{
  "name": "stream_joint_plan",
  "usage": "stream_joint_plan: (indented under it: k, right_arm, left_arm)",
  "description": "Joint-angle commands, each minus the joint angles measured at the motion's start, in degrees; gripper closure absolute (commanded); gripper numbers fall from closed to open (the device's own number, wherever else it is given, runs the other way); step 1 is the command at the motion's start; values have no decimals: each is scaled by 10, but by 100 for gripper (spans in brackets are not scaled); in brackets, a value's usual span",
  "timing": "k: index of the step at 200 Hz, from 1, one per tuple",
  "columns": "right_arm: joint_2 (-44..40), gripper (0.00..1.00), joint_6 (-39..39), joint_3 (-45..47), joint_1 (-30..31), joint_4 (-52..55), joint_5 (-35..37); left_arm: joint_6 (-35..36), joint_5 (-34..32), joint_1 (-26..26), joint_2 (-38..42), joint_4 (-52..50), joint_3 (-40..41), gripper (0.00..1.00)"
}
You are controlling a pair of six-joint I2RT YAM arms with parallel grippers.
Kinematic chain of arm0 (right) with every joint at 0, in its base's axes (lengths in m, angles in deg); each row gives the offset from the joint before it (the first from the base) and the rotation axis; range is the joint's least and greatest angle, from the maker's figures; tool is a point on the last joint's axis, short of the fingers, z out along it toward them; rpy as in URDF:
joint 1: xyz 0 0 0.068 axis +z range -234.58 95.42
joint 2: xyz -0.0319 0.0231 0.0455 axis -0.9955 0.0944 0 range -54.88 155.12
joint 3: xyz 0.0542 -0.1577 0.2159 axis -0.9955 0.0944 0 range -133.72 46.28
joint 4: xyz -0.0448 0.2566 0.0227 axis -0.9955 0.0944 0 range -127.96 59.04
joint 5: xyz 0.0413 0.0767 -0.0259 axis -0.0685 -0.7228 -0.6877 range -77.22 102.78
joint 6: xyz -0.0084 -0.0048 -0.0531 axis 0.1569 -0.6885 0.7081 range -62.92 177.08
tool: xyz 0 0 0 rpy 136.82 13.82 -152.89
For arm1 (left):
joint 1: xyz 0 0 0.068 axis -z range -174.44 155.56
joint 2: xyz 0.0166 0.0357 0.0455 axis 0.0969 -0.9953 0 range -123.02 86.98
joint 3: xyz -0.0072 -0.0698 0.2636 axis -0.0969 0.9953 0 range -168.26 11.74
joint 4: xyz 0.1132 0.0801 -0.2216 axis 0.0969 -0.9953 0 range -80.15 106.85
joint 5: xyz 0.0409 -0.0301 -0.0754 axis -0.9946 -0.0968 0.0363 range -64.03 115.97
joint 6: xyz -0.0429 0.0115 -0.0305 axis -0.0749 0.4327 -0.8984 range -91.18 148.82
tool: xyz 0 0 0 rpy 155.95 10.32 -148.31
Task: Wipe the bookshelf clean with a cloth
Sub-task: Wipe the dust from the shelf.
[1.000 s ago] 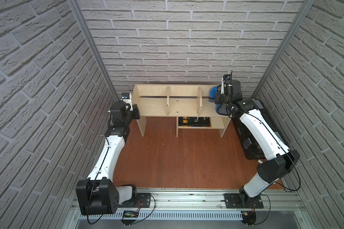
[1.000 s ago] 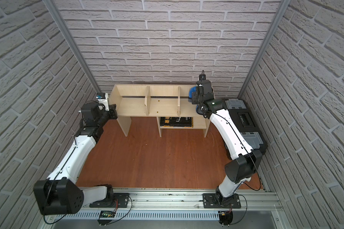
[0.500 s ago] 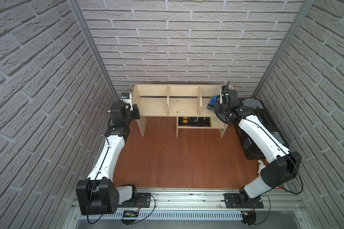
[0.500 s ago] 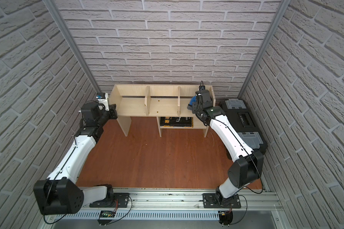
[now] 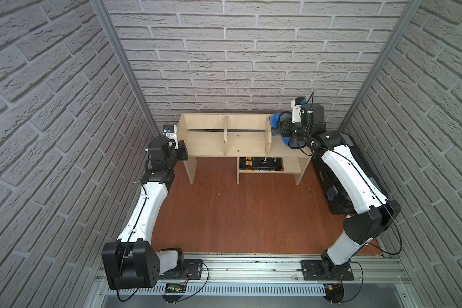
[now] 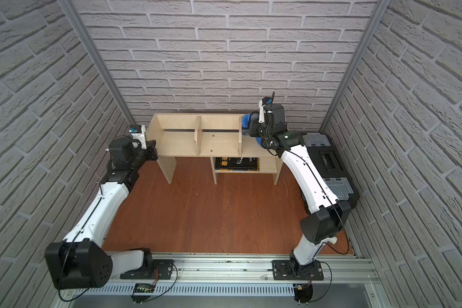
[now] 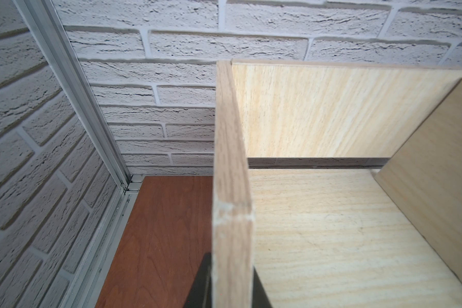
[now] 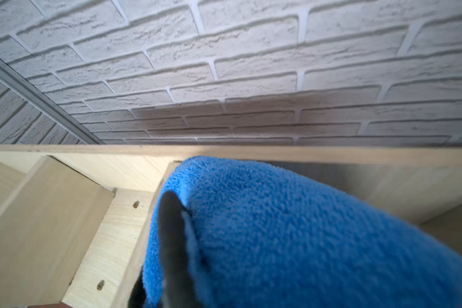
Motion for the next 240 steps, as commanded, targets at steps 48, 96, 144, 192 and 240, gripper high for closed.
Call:
stream_joint_plan:
  k: [48, 96, 144, 192, 240]
  right_arm:
    - [-73, 97, -17, 111, -17, 25, 53]
    - [-54, 97, 24, 31, -31, 97, 214]
    - [-30, 97, 28, -13, -27, 31, 152]
    - [-29, 98, -14, 15, -20, -89, -28]
    - [-35, 97, -4, 55, -20, -69, -15]
  left_arm:
    - [-37, 68, 9, 2, -21, 0, 100]
    - [-37, 74, 9, 5, -21, -1, 100]
    - [-35, 77, 10, 6, -22, -1, 100]
    - [-34, 81, 11, 6, -23, -1, 100]
    - [-31, 81, 15, 3, -25, -2, 100]
